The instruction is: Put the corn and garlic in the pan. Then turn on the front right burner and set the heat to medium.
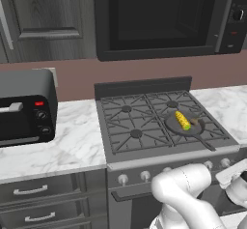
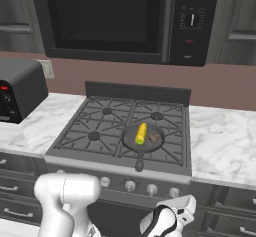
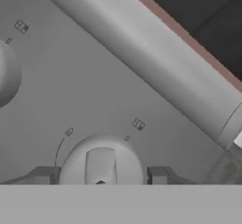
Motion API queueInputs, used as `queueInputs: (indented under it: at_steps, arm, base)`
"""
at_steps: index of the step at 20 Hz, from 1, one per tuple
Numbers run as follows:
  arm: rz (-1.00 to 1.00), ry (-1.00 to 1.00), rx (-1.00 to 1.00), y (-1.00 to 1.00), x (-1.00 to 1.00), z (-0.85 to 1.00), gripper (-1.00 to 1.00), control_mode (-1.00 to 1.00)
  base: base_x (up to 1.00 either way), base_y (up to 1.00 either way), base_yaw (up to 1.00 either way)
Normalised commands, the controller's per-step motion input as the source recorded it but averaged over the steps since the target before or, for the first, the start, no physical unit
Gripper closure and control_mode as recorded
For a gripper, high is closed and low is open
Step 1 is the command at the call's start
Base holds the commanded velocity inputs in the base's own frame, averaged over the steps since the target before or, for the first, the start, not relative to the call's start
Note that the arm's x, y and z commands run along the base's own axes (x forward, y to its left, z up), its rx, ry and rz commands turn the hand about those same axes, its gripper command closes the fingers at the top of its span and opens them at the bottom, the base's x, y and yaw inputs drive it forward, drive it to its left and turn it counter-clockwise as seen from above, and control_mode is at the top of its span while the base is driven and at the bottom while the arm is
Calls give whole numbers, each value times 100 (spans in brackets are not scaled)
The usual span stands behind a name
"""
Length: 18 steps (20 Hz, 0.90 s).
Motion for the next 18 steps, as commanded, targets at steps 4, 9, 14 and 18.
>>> queueInputs:
  at_steps: [4,9,14,18]
  arm:
    - [-13,-4,-20,0,0,0,100,-100]
    - [-13,-6,-19,0,0,0,100,-100]
    - [-12,-5,-19,0,0,0,100,-100]
    - [-12,-4,-19,0,0,0,100,-100]
  base:
    - [0,0,0]
    - [0,0,0]
    - [0,0,0]
    - [0,0,0]
